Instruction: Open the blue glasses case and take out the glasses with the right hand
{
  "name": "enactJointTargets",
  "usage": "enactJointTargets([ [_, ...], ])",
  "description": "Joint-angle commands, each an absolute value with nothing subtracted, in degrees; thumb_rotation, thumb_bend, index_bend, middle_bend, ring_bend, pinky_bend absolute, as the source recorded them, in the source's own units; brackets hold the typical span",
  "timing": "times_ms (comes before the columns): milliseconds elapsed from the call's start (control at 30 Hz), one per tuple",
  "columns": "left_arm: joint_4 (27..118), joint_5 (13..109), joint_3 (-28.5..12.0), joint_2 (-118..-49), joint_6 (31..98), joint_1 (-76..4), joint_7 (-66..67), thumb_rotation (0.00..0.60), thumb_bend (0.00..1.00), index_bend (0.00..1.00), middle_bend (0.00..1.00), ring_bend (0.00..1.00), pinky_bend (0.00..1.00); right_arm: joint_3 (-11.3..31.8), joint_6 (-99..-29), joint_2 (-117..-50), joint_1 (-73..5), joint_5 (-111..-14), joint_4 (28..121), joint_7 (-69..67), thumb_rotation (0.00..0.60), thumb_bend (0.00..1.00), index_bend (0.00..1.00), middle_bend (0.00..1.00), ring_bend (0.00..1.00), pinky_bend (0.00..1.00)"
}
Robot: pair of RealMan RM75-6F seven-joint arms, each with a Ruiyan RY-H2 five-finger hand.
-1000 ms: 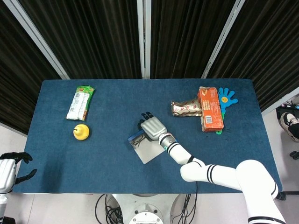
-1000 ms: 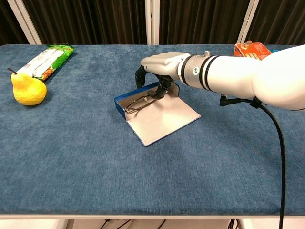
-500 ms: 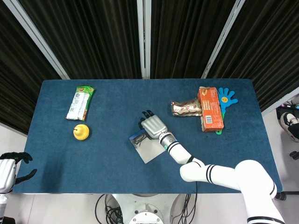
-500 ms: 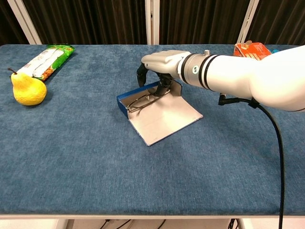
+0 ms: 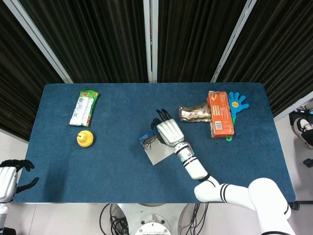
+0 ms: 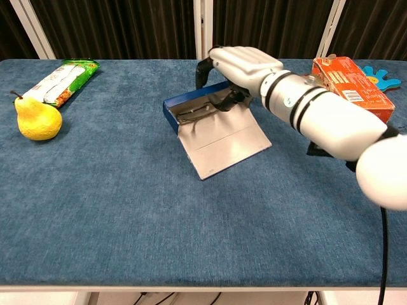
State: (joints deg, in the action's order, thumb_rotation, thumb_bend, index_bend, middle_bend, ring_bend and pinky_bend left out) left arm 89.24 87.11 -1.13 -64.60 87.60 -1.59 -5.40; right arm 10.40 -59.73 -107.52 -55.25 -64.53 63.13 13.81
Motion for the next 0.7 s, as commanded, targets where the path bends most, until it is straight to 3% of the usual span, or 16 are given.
enactJointTargets([
  [33, 89.25, 87.07, -1.14, -64.61, 87.59, -1.59, -5.36, 0.600, 0.17, 0.51, 0.54, 0.42, 0.34, 10.27, -61.65, -110.12, -53.71, -67.36, 59.02, 11.18, 0.600, 0.48, 0.66, 0.31, 0.00, 0.00],
  [233, 89.28, 87.02, -1.16, -64.59, 87.54, -1.62, -5.35, 0.600, 0.17, 0.51, 0.54, 0.42, 0.34, 11.57, -61.19, -112.37, -53.68, -69.07, 54.61, 9.31, 0.600, 0.48, 0.66, 0.31, 0.00, 0.00],
  [533, 89.32, 86.99, -1.15, -64.56, 87.48, -1.63, -5.43, 0.600, 0.17, 0.51, 0.54, 0.42, 0.34, 16.32, -53.01, -113.65, -56.58, -64.38, 51.08, 13.70, 0.600, 0.46, 0.65, 0.30, 0.00, 0.00],
  [600, 89.32, 86.94, -1.16, -64.55, 87.44, -1.64, -5.41, 0.600, 0.17, 0.51, 0.54, 0.42, 0.35, 17.33, -49.30, -112.67, -57.41, -61.64, 52.15, 16.55, 0.600, 0.42, 0.54, 0.26, 0.00, 0.00],
  [700, 89.29, 86.93, -1.16, -64.54, 87.46, -1.62, -5.59, 0.600, 0.17, 0.51, 0.54, 0.42, 0.34, 18.20, -47.32, -110.31, -57.56, -58.88, 55.81, 20.20, 0.600, 0.34, 0.24, 0.18, 0.00, 0.00],
])
